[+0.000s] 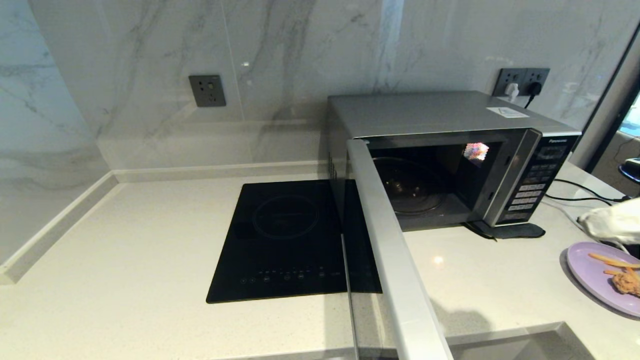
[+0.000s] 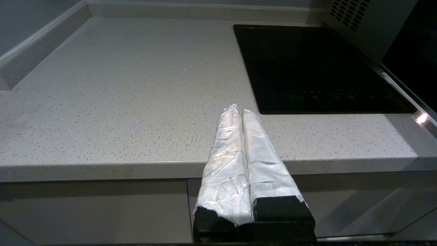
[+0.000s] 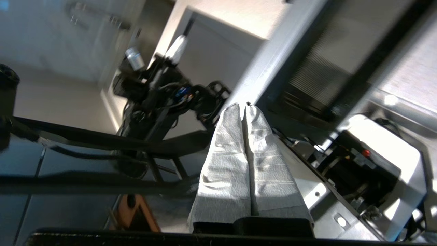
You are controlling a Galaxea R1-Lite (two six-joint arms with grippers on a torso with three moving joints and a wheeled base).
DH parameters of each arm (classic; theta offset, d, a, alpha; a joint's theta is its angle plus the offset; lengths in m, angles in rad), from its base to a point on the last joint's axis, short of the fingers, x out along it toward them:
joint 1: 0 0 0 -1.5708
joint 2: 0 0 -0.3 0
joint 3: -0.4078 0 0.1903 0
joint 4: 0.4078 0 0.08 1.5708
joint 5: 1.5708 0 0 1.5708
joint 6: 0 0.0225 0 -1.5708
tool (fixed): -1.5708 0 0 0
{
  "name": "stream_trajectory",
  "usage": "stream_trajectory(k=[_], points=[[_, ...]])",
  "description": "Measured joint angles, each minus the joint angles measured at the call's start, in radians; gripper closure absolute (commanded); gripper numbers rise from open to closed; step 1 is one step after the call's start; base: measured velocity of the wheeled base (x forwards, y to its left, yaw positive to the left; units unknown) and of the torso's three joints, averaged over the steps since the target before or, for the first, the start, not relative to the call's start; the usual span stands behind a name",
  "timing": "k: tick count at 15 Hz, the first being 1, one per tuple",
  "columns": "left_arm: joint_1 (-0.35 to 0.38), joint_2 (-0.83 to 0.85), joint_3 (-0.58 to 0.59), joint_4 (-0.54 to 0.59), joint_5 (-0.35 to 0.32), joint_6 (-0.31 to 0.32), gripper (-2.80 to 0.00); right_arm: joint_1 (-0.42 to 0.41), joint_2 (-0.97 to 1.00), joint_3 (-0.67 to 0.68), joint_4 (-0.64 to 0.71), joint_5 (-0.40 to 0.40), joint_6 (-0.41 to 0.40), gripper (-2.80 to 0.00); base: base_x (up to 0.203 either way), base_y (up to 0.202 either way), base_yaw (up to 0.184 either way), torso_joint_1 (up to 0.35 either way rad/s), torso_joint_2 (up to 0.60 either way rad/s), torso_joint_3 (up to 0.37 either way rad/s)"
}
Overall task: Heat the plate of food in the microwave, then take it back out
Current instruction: Close the microwave oven
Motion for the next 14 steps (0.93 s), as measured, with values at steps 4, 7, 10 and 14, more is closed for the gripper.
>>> stream_trajectory(k=[4, 7, 10, 14], points=[[0.000, 0.000, 0.000, 0.000, 0.000, 0.001, 0.00, 0.194, 0.199, -0.225, -0.006, -0.138, 0.053, 0.00, 0.000, 0.000, 0.000, 0.000, 0.00, 0.000], [0.000, 0.000, 0.000, 0.000, 0.000, 0.000, 0.00, 0.336, 0.299, -0.306, 0.057, -0.350, 0.069, 0.00, 0.000, 0.000, 0.000, 0.000, 0.00, 0.000], [0.000, 0.000, 0.000, 0.000, 0.000, 0.000, 0.00, 0.423, 0.354, -0.345, 0.123, -0.473, 0.107, 0.00, 0.000, 0.000, 0.000, 0.000, 0.00, 0.000], [0.000, 0.000, 0.000, 0.000, 0.000, 0.000, 0.00, 0.480, 0.386, -0.349, 0.173, -0.514, 0.109, 0.00, 0.000, 0.000, 0.000, 0.000, 0.00, 0.000]])
